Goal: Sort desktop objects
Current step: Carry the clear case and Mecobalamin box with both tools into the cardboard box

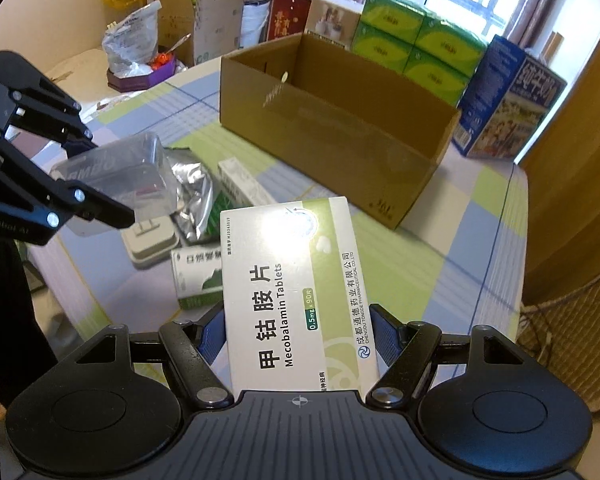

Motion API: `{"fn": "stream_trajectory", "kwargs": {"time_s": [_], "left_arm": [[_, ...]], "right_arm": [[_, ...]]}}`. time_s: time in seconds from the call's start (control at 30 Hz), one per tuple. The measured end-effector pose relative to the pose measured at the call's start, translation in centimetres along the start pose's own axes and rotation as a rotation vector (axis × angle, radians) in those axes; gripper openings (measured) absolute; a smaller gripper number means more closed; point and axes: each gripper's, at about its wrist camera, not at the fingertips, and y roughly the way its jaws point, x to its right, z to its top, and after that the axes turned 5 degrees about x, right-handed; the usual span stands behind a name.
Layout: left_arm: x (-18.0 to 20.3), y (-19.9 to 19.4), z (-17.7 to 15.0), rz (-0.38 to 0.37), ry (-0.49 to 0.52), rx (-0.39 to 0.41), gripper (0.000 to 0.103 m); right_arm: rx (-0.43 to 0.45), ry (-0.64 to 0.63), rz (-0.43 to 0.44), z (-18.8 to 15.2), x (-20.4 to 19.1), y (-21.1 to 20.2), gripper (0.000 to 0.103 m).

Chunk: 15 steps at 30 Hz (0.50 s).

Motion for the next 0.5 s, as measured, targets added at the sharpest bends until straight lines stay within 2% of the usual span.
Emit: {"fn": "stream_trajectory", "kwargs": {"time_s": [0.13, 0.27, 0.5], "left_arm": [[-2.4, 0.3, 1.8, 0.013, -0.016, 0.009, 0.027], [-5.6, 1.7, 3.7, 0.037, -0.036, 0.018, 0.027], [-12.4, 5.1, 8.7, 0.089, -0.081, 0.06, 0.027]], "right_arm": [[0.021, 0.004, 0.004, 2.7, 1.1, 0.5, 0.07], [0.049, 0.019, 0.003, 6.9, 2.9, 1.6, 0.07], [0.087, 0.073, -0.008, 15.0, 7.9, 6.6, 0.07]]}}
